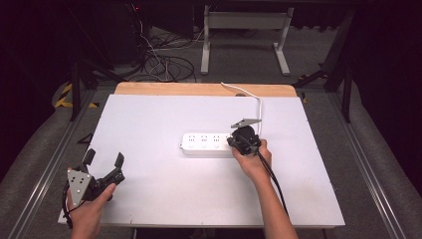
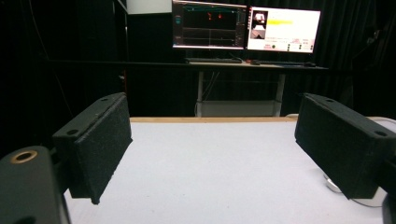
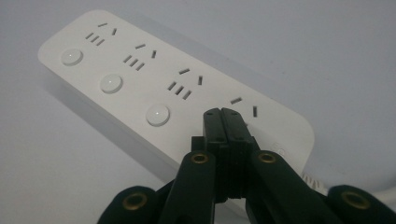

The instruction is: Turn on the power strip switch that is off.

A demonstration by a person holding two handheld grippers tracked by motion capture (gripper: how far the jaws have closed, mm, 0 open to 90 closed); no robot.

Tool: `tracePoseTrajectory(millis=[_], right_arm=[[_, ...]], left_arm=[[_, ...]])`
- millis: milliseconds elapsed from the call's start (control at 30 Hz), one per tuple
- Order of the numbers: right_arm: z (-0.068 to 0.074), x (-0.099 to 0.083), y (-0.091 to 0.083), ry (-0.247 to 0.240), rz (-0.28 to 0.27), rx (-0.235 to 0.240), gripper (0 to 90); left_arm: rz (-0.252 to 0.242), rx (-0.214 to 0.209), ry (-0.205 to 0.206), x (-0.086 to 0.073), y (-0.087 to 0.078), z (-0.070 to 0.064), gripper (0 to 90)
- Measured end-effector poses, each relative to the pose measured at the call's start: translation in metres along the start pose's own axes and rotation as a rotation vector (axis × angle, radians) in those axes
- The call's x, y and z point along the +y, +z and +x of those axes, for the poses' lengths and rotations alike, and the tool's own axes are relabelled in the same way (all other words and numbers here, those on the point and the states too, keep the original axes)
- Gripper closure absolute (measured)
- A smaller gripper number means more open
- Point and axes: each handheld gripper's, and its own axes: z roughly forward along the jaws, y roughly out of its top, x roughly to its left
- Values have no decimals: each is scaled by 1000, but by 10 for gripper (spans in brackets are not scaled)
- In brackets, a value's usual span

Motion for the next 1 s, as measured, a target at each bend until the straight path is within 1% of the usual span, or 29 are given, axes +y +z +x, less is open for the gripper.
tracePoseTrajectory(millis=[33,67,167,267,300,400,567,600,667,733,800,867,900,1000], right_arm=[[0,0,0,0,0,0,900],[0,0,2,-7,21,-10,900],[0,0,3,8,26,-16,900],[0,0,2,21,27,-4,900],[2,0,3,9,30,-17,900],[3,1,3,12,39,-31,900],[3,2,4,27,49,-35,900],[5,3,5,30,58,-45,900],[6,4,5,23,67,-50,900],[8,6,5,19,82,-66,900],[9,6,6,15,86,-71,900],[8,6,6,20,87,-71,900],[8,6,6,31,90,-71,900],[10,8,7,30,104,-79,900]], left_arm=[[0,0,0,0,0,0,115],[2,-2,6,0,1,-1,115],[2,-5,4,0,1,-1,115],[0,-4,2,0,1,-2,116],[0,-3,3,0,1,-2,116],[2,-7,3,0,1,-3,116],[2,-5,5,0,1,-2,117],[2,-5,4,0,1,-2,117],[1,-4,4,0,1,-2,117],[0,-5,2,0,1,-2,118],[0,-5,3,0,1,-2,118],[0,-6,3,0,1,-3,118],[0,-5,4,1,1,-3,118],[-1,-4,4,1,1,-2,118]])
